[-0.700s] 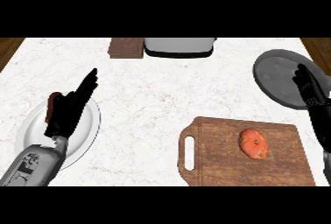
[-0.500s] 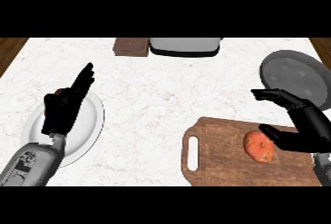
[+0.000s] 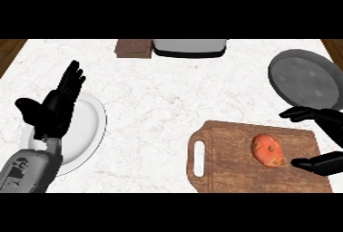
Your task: Pick the squash from the cutting board and place it in the pan
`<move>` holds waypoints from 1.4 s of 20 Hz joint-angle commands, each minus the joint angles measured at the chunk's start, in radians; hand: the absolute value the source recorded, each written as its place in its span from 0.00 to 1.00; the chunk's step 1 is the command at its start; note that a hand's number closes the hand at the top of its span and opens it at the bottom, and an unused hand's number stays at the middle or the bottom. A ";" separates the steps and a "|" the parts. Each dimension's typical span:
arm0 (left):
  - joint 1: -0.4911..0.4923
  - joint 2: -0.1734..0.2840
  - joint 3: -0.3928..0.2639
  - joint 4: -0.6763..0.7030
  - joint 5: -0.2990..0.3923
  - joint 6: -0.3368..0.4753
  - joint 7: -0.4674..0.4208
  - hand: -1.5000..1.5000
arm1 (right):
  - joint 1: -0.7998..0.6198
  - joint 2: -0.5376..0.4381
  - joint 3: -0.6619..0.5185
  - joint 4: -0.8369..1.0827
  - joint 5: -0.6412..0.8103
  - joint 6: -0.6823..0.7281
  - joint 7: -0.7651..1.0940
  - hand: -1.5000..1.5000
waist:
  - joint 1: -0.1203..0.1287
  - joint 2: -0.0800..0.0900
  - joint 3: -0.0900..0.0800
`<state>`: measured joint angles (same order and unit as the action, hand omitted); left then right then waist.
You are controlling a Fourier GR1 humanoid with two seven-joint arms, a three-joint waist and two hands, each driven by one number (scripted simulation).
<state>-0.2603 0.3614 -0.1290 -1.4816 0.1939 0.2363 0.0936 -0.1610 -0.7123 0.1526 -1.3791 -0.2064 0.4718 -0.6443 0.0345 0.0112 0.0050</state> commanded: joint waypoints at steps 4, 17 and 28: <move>-0.005 -0.044 0.003 0.045 -0.019 0.019 -0.061 0.50 | -0.102 -0.261 -0.108 0.204 0.089 0.198 -0.326 0.00 | -0.016 0.001 -0.002; 0.009 -0.013 0.050 0.036 -0.003 -0.035 -0.046 0.50 | -0.354 -0.374 0.044 0.080 0.249 0.130 -0.170 0.00 | -0.013 -0.010 -0.006; 0.001 -0.026 0.073 0.068 -0.027 -0.027 -0.048 0.50 | -0.343 -0.360 0.149 -0.056 0.187 0.211 -0.119 0.00 | -0.046 -0.012 -0.006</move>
<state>-0.2303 0.3347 -0.0749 -1.4539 0.1741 0.2057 0.0525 -0.5318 -1.0689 0.2676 -1.3646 0.0121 0.5363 -0.6795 0.0107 0.0002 -0.0004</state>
